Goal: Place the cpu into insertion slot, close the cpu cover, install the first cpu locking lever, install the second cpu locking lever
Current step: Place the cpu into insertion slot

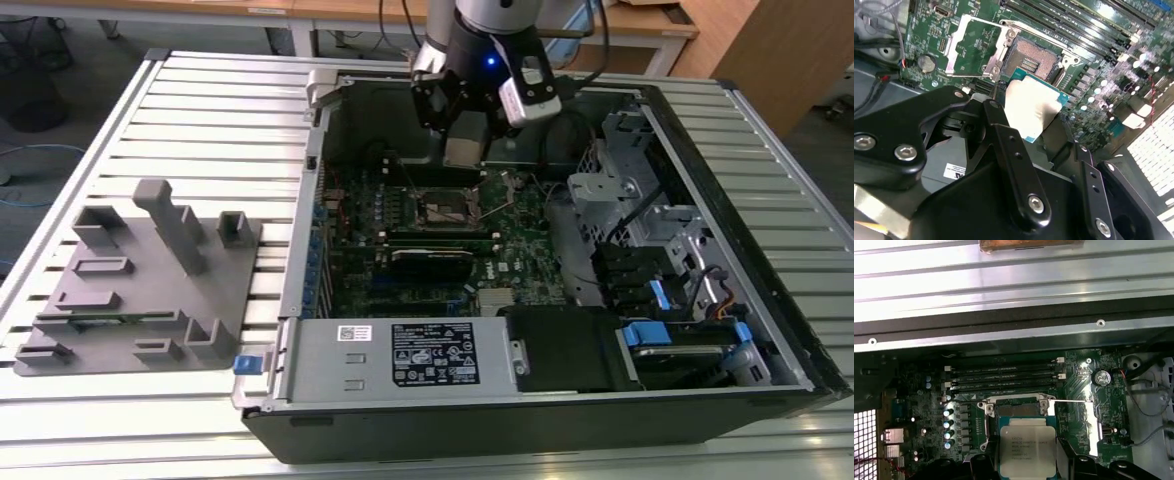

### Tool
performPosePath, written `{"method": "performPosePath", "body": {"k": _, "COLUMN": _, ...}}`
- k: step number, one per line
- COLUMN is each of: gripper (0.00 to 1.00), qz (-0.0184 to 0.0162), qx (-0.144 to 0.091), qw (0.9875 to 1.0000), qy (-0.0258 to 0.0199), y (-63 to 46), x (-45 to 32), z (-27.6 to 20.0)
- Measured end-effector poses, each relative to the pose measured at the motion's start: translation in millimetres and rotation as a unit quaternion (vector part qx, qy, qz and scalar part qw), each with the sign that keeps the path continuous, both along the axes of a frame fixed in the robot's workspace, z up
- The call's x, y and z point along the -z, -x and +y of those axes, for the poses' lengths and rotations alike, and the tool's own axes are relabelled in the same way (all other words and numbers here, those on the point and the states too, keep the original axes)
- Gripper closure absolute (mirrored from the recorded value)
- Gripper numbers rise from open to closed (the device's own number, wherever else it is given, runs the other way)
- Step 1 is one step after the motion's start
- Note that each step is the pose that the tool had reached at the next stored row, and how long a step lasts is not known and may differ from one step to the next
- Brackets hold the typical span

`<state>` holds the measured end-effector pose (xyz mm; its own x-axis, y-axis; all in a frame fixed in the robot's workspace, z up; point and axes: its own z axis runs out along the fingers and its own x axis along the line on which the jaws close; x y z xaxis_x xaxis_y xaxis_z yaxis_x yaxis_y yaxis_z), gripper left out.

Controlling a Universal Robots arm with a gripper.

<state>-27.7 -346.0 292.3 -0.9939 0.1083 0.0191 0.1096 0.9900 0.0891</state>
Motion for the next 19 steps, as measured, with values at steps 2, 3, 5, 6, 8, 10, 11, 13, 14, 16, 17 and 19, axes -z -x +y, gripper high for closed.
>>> {"method": "performPosePath", "body": {"k": 2, "gripper": 0.46, "qz": 0.0, "qx": 0.018, "qw": 0.9998, "qy": 0.0, "y": 0.0, "x": 0.4, "z": 0.0}}
{"method": "performPosePath", "body": {"k": 3, "gripper": 0.46, "qz": 0.0, "qx": 0.027, "qw": 0.9996, "qy": 0.0, "y": 0.0, "x": 0.6, "z": 0.0}}
{"method": "performPosePath", "body": {"k": 5, "gripper": 0.46, "qz": 0.0, "qx": 0.045, "qw": 0.999, "qy": 0.0, "y": 0.0, "x": 1.0, "z": 0.0}}
{"method": "performPosePath", "body": {"k": 6, "gripper": 0.46, "qz": 0.0, "qx": 0.054, "qw": 0.9985, "qy": 0.0, "y": 0.0, "x": 1.2, "z": 0.0}}
{"method": "performPosePath", "body": {"k": 8, "gripper": 0.46, "qz": 0.0, "qx": 0.072, "qw": 0.9974, "qy": 0.0, "y": 0.0, "x": 1.6, "z": 0.0}}
{"method": "performPosePath", "body": {"k": 10, "gripper": 0.46, "qz": 0.0, "qx": 0.091, "qw": 0.9959, "qy": 0.0, "y": 0.0, "x": 2.0, "z": 0.0}}
{"method": "performPosePath", "body": {"k": 11, "gripper": 0.46, "qz": 0.0, "qx": 0.1, "qw": 0.995, "qy": 0.0, "y": 0.0, "x": 2.2, "z": 0.0}}
{"method": "performPosePath", "body": {"k": 13, "gripper": 0.46, "qz": 0.0, "qx": 0.118, "qw": 0.9931, "qy": 0.0, "y": 0.0, "x": 2.5, "z": 0.0}}
{"method": "performPosePath", "body": {"k": 14, "gripper": 0.46, "qz": 0.0, "qx": 0.126, "qw": 0.992, "qy": 0.0, "y": 0.0, "x": 2.7, "z": 0.0}}
{"method": "performPosePath", "body": {"k": 16, "gripper": 0.46, "qz": 0.0, "qx": 0.145, "qw": 0.9895, "qy": 0.0, "y": 0.0, "x": 3.1, "z": 0.0}}
{"method": "performPosePath", "body": {"k": 17, "gripper": 0.46, "qz": 0.0, "qx": 0.154, "qw": 0.9881, "qy": 0.0, "y": 0.0, "x": 3.3, "z": 0.0}}
{"method": "performPosePath", "body": {"k": 19, "gripper": 0.46, "qz": 0.0, "qx": 0.171, "qw": 0.9852, "qy": -0.0001, "y": 0.0, "x": 3.7, "z": 0.0}}
